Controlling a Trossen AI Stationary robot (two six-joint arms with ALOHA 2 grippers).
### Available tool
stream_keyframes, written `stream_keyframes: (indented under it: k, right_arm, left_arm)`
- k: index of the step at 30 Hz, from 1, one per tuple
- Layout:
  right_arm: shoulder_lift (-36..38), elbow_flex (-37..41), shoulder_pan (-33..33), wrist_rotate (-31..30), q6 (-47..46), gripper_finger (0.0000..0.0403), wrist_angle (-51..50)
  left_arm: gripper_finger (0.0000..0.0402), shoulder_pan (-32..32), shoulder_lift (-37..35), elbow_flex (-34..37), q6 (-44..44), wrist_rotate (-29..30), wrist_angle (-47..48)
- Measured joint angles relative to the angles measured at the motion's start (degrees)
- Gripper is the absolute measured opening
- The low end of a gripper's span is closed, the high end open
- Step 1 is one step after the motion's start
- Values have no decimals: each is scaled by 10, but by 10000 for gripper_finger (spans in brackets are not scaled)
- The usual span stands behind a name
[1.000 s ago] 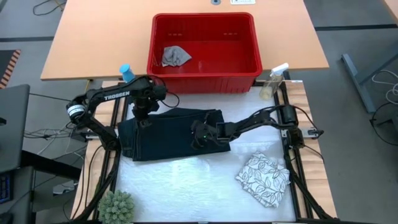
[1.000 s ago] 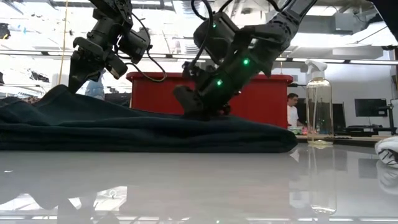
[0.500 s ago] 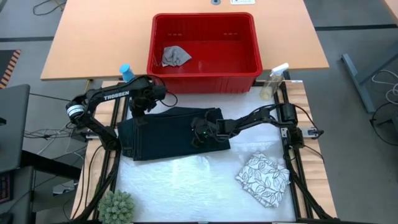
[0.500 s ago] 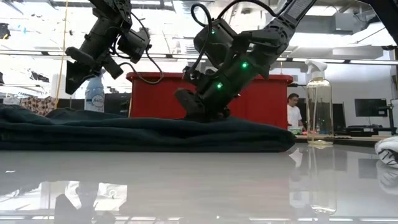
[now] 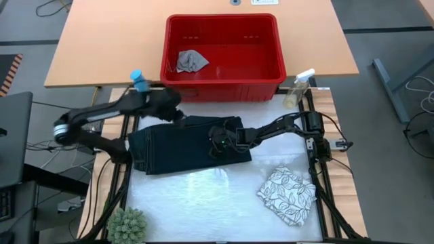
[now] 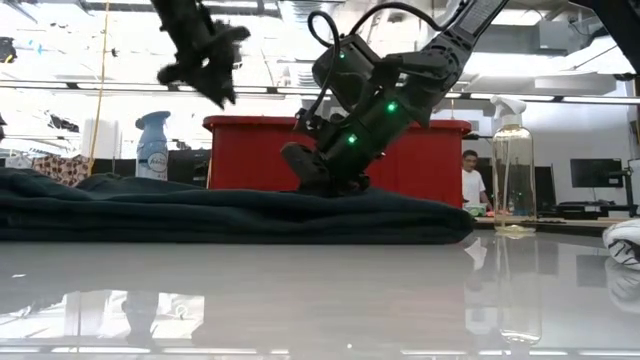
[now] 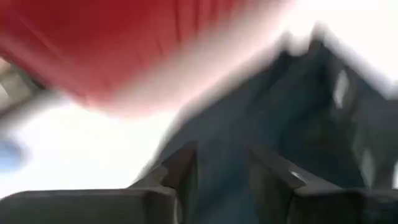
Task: Fold laundry
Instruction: Fold the dark blue pants
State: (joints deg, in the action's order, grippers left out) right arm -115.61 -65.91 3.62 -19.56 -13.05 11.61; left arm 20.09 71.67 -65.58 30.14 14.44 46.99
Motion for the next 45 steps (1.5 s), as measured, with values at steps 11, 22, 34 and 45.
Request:
stream_keyframes:
  k: [11, 22, 34, 45]
  right_arm:
    - [0, 0, 20, 0, 0, 17, 27]
    - [27, -3, 19, 0, 24, 17, 41]
    - [136, -3, 70, 12, -122, 44, -196]
    - [240, -3, 116, 109, -215, 227, -498]
  left_arm:
    - [14, -307, -80, 325, 119, 413, -499]
    - [0, -340, 85, 389, 322, 427, -539]
    - [0, -321, 215, 380, 453, 329, -467]
    - [0, -321, 215, 382, 419, 314, -475]
